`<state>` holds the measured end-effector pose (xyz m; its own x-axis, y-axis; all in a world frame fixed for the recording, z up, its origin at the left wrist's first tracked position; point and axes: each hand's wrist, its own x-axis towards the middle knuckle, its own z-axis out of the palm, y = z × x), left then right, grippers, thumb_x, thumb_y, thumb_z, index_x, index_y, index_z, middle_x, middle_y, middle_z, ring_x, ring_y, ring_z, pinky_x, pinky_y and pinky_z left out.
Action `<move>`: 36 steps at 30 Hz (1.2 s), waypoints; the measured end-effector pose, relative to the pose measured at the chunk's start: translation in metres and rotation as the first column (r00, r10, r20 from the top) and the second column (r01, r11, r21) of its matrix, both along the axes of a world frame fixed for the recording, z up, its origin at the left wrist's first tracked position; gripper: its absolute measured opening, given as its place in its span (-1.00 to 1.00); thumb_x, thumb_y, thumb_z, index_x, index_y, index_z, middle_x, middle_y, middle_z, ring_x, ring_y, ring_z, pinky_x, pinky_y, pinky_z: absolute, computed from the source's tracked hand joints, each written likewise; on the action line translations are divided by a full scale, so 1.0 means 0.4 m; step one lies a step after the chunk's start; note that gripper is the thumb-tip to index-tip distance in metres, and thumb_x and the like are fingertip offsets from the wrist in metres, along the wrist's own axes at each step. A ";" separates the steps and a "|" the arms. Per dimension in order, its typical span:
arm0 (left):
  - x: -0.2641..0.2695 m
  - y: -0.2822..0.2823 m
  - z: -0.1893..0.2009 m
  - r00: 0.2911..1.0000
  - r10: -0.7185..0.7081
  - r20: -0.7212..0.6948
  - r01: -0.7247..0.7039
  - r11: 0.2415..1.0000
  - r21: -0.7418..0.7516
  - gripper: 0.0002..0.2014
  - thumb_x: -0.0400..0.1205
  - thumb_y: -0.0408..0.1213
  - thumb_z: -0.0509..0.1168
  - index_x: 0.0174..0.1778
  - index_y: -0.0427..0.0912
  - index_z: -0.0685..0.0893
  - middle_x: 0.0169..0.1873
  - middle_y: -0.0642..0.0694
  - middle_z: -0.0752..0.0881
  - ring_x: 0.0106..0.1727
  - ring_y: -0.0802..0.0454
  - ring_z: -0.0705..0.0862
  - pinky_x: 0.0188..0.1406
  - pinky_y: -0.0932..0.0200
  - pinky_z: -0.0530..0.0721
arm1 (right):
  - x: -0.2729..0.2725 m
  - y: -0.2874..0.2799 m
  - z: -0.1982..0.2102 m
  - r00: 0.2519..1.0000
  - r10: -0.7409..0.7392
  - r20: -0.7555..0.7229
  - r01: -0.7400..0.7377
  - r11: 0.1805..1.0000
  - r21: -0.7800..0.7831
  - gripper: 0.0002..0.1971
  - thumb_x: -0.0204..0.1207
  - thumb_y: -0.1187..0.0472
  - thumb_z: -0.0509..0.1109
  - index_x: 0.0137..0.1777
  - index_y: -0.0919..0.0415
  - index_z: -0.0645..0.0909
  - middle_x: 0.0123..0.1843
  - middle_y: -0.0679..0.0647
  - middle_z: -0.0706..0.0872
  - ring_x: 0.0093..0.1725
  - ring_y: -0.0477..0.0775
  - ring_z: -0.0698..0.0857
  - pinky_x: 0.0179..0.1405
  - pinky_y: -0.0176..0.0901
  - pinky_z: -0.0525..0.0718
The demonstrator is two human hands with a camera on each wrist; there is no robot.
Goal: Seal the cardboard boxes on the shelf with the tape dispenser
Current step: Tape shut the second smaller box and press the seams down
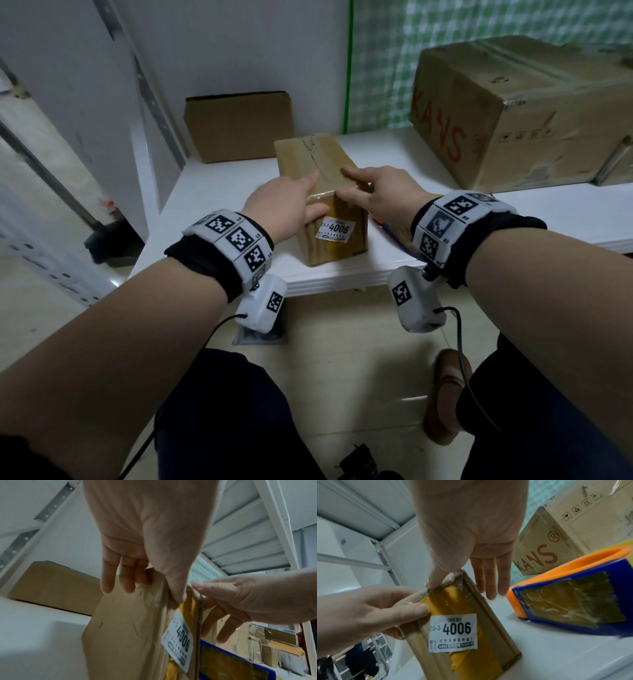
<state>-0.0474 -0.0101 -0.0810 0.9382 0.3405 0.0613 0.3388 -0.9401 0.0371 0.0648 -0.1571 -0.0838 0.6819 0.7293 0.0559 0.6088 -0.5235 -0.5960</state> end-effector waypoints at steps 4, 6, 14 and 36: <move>-0.005 0.004 0.021 0.998 -0.055 -0.018 0.055 0.998 -0.015 -0.26 0.58 0.06 0.32 0.61 -0.14 0.21 0.27 -0.28 0.61 0.25 -0.24 0.57 0.21 -0.05 0.55 | 0.004 0.007 0.002 1.000 0.007 -0.015 -0.007 1.000 -0.008 -0.36 0.47 -0.20 0.40 0.55 -0.09 0.40 0.41 -0.04 0.60 0.36 -0.04 0.57 0.37 -0.23 0.47; -0.012 0.010 0.023 0.996 -0.081 -0.031 0.080 0.996 -0.034 -0.15 0.51 0.06 0.40 0.64 -0.14 0.16 0.29 -0.25 0.62 0.26 -0.21 0.57 0.21 0.00 0.53 | 0.008 0.005 0.004 1.000 0.012 0.014 -0.011 0.999 -0.032 -0.36 0.46 -0.16 0.44 0.54 -0.14 0.40 0.37 -0.06 0.62 0.32 -0.05 0.58 0.30 -0.27 0.48; -0.024 0.021 0.020 0.994 -0.095 -0.056 0.092 0.994 -0.050 -0.04 0.46 0.10 0.44 0.66 -0.12 0.06 0.24 -0.25 0.64 0.21 -0.18 0.58 0.09 0.10 0.49 | 0.003 0.023 0.036 0.939 0.120 0.322 -0.034 0.965 -0.260 -0.51 0.56 -0.15 0.31 0.49 -0.17 0.46 0.28 0.03 0.63 0.27 0.09 0.58 0.20 -0.01 0.58; -0.063 0.053 0.085 0.984 -0.137 0.115 0.147 0.986 -0.077 -0.41 0.35 -0.06 0.57 0.33 0.02 0.64 0.21 -0.05 0.52 0.25 0.01 0.43 0.20 0.23 0.25 | -0.090 0.041 0.061 0.999 0.032 0.027 -0.024 0.963 -0.268 -0.13 0.19 -0.29 0.47 0.47 0.00 0.28 0.22 0.11 0.32 0.06 0.18 0.59 0.15 0.05 0.68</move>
